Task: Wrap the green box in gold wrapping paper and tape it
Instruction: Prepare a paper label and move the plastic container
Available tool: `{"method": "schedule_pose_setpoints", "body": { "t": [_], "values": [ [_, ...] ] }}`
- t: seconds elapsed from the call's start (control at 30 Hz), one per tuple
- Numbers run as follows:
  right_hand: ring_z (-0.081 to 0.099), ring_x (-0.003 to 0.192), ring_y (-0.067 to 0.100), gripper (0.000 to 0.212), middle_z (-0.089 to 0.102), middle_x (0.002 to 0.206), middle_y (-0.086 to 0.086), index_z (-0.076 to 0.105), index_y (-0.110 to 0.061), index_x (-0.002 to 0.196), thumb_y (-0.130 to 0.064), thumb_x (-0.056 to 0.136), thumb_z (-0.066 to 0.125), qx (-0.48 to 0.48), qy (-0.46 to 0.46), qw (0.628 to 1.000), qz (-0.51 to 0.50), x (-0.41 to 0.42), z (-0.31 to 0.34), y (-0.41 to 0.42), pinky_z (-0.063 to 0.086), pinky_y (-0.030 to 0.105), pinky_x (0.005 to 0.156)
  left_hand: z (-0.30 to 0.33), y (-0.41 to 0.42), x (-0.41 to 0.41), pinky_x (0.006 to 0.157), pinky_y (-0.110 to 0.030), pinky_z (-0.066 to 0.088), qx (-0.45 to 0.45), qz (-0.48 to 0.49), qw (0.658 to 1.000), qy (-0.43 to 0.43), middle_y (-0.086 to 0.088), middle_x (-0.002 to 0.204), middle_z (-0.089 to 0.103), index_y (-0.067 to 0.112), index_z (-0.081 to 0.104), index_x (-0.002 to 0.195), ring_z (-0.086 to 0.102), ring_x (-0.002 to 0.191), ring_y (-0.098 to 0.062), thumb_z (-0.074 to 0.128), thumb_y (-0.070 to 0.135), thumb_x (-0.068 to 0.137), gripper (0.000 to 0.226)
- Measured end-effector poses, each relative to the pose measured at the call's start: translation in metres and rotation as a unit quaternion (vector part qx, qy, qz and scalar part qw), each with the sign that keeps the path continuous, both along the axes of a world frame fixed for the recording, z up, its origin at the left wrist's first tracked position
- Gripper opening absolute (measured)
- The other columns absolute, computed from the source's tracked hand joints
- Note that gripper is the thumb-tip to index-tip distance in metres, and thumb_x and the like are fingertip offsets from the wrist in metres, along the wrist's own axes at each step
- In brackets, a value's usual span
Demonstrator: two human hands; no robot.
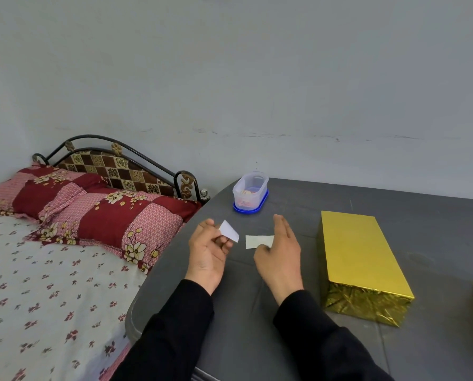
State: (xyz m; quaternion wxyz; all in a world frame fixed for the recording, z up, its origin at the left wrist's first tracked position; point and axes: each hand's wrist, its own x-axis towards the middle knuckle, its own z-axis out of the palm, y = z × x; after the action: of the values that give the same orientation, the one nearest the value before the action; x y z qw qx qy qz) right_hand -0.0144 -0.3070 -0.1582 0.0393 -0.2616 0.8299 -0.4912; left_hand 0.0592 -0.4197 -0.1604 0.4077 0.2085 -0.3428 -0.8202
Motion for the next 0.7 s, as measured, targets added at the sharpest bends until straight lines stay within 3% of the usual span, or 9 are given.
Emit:
{"method": "schedule_pose_setpoints", "body": {
  "t": [0.07, 0.17, 0.27, 0.33, 0.43, 0.53, 0.7],
  "values": [
    [0.047, 0.139, 0.012, 0.067, 0.052, 0.150, -0.005, 0.045, -0.022, 0.152, -0.005, 0.090, 0.062, -0.048, -0.025, 0.997, 0.062, 0.013, 0.007, 0.009, 0.039, 0.020, 0.108, 0.002, 0.007, 0.003, 0.054, -0.024, 0.047, -0.061, -0.011, 0.997, -0.045, -0.002, 0.068, 0.052, 0.017, 0.057, 0.086, 0.052, 0.054, -0.011, 0.046, -0.006, 0.091, 0.026],
    [0.062, 0.113, 0.001, 0.048, 0.067, 0.124, -0.011, 0.059, -0.024, 0.137, -0.020, 0.091, 0.071, -0.055, -0.027, 0.992, 0.111, 0.026, 0.012, 0.022, 0.048, 0.014, 0.096, 0.009, 0.023, 0.003, 0.064, -0.031, 0.048, -0.121, -0.067, 0.987, -0.085, -0.006, 0.076, 0.061, 0.013, 0.064, 0.091, 0.060, 0.063, -0.015, 0.052, -0.003, 0.091, 0.020],
    [0.068, 0.086, -0.004, 0.016, 0.074, 0.092, -0.016, 0.074, -0.024, 0.110, -0.024, 0.096, 0.068, -0.120, 0.011, 0.992, 0.022, 0.018, 0.022, 0.035, 0.049, 0.008, 0.075, 0.024, 0.039, 0.002, 0.072, -0.033, 0.049, -0.159, -0.146, 0.974, -0.068, -0.004, 0.083, 0.067, 0.011, 0.070, 0.101, 0.064, 0.076, -0.015, 0.061, 0.015, 0.088, 0.016],
    [0.071, 0.078, 0.002, 0.011, 0.075, 0.079, -0.012, 0.076, -0.026, 0.094, -0.021, 0.096, 0.066, -0.181, -0.019, 0.983, -0.022, 0.010, 0.033, 0.049, 0.055, 0.020, 0.074, 0.037, 0.048, 0.000, 0.070, -0.031, 0.045, -0.160, -0.152, 0.974, -0.045, -0.003, 0.085, 0.067, 0.011, 0.071, 0.103, 0.060, 0.076, -0.014, 0.059, 0.021, 0.092, 0.019],
    [0.075, 0.078, 0.016, 0.012, 0.078, 0.082, 0.002, 0.077, -0.018, 0.094, -0.016, 0.096, 0.065, -0.291, -0.156, 0.944, -0.019, -0.005, 0.052, 0.073, 0.063, 0.035, 0.079, 0.057, 0.055, -0.005, 0.065, -0.027, 0.042, -0.189, -0.104, 0.973, -0.080, -0.001, 0.091, 0.063, 0.016, 0.069, 0.106, 0.055, 0.075, -0.011, 0.061, 0.020, 0.097, 0.012],
    [0.074, 0.081, 0.020, 0.009, 0.078, 0.091, 0.014, 0.076, -0.010, 0.098, -0.012, 0.096, 0.068, -0.348, -0.233, 0.908, -0.003, -0.021, 0.070, 0.100, 0.062, 0.036, 0.081, 0.072, 0.067, -0.012, 0.072, -0.028, 0.048, -0.205, -0.171, 0.954, -0.139, 0.002, 0.102, 0.063, 0.019, 0.070, 0.114, 0.057, 0.088, -0.015, 0.072, 0.033, 0.093, 0.025],
    [0.074, 0.082, 0.023, 0.012, 0.076, 0.093, 0.014, 0.072, -0.003, 0.103, -0.013, 0.096, 0.070, -0.364, -0.273, 0.891, 0.000, -0.040, 0.089, 0.138, 0.063, 0.038, 0.085, 0.086, 0.101, -0.033, 0.066, -0.026, 0.052, -0.217, -0.207, 0.945, -0.133, -0.001, 0.081, 0.067, 0.013, 0.074, 0.095, 0.063, 0.077, -0.013, 0.077, 0.019, 0.090, 0.009]
  ]
}}
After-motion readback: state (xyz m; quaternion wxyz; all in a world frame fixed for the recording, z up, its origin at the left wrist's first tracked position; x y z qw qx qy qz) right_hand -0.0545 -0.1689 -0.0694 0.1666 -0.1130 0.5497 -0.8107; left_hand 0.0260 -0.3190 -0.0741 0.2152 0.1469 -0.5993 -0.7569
